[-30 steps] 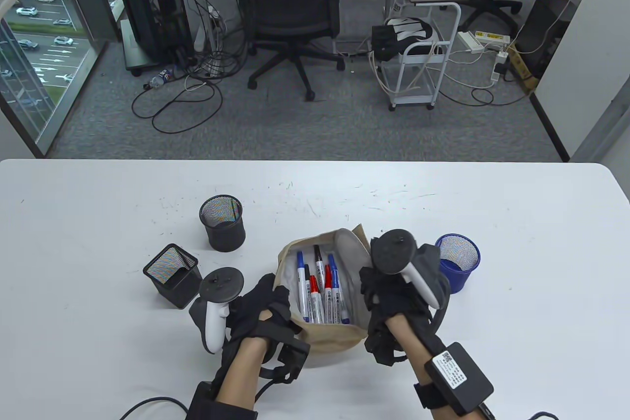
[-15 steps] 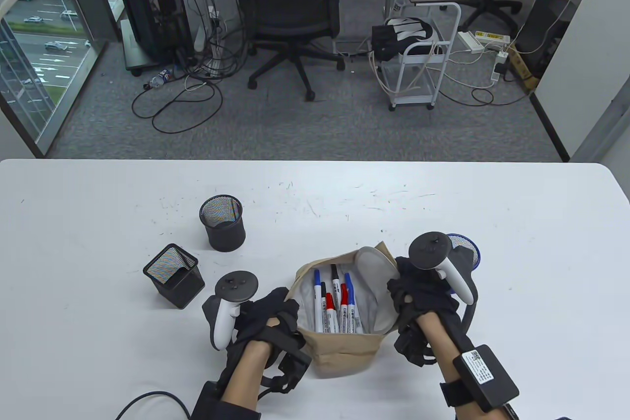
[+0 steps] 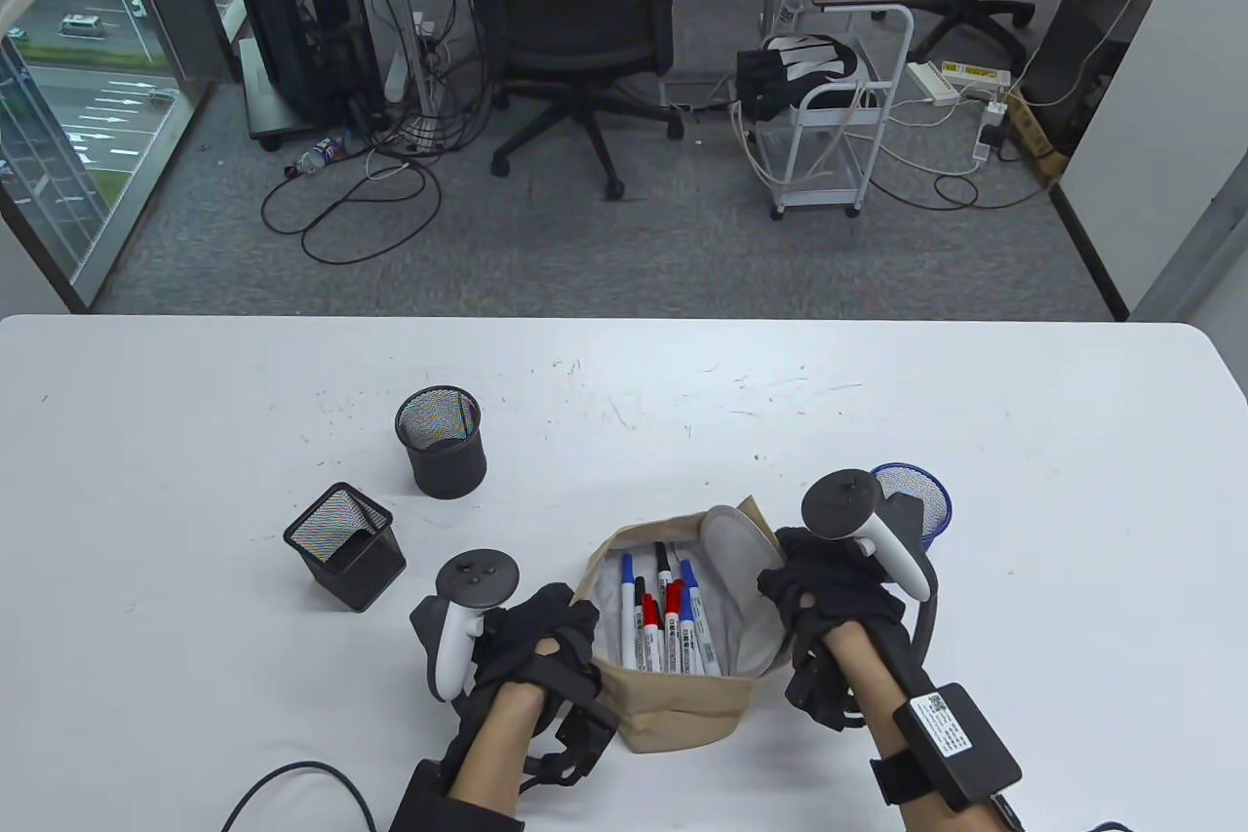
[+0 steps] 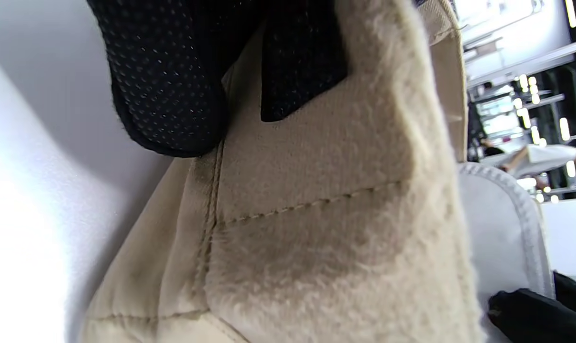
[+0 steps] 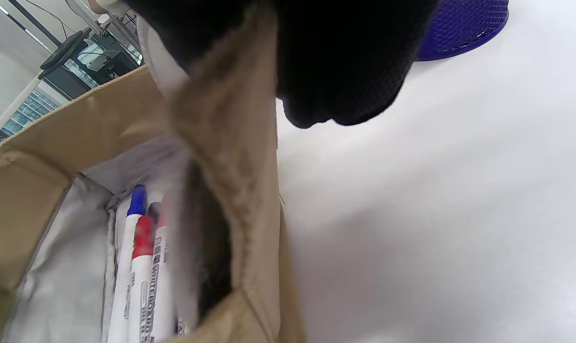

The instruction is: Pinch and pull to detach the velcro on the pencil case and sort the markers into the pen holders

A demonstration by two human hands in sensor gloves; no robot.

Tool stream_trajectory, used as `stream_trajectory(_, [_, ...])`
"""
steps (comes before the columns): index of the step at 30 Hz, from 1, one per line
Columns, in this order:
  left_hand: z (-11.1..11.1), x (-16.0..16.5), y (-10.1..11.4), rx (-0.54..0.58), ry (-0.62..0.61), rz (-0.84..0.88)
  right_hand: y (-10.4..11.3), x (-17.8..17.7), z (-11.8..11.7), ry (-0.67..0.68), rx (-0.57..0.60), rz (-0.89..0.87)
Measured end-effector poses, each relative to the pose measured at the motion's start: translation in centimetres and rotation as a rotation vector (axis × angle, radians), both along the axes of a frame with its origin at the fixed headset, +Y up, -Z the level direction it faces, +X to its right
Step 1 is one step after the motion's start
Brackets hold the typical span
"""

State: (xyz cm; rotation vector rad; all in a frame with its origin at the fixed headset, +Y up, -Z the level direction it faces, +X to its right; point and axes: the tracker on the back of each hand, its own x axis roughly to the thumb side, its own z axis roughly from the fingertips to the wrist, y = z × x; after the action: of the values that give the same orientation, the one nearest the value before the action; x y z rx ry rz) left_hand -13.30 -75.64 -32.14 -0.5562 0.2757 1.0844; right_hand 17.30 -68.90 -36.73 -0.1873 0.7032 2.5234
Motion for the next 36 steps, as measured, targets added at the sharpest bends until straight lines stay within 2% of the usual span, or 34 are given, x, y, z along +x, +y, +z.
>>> stream_trajectory(5, [0.2, 0.6, 0.2, 0.035, -0.024, 0.020, 2.6, -0.6, 1.0, 0.013, 0.077, 0.043])
stream_trajectory(11, [0.6, 1.1, 0.3, 0.091, -0.032, 0.024, 7.2, -3.6, 2.7, 0.033, 0.282, 0.134])
stream_trajectory(13, [0.8, 1.1, 0.4, 0.121, -0.024, 0.018, 8.0, -5.2, 3.0, 0.059, 0.325, 0.166])
stream_trajectory(15, [1.0, 1.1, 0.4, 0.143, -0.025, 0.019, 8.0, -6.9, 2.8, 0.094, 0.314, 0.181])
stream_trajectory(19, [1.2, 1.3, 0.2, 0.151, -0.022, 0.034, 5.5, -10.2, 1.1, 0.177, 0.147, 0.254])
stream_trajectory(21, [1.3, 1.3, 0.1, 0.154, -0.020, 0.043, 3.1, -11.6, -0.3, 0.197, 0.019, 0.334])
stream_trajectory(25, [1.4, 1.2, -0.1, 0.150, -0.011, 0.058, -0.8, -12.8, -2.2, 0.176, -0.080, 0.466])
stream_trajectory(27, [1.4, 1.1, -0.3, 0.145, -0.007, 0.063, -2.3, -13.1, -2.7, 0.168, -0.105, 0.536])
stream_trajectory(30, [1.4, 1.1, -0.4, 0.141, -0.009, 0.081, -4.3, -13.3, -3.2, 0.177, -0.148, 0.546])
stream_trajectory(36, [1.4, 1.1, -0.4, 0.142, -0.012, 0.076, -4.7, -13.4, -3.2, 0.168, -0.109, 0.606])
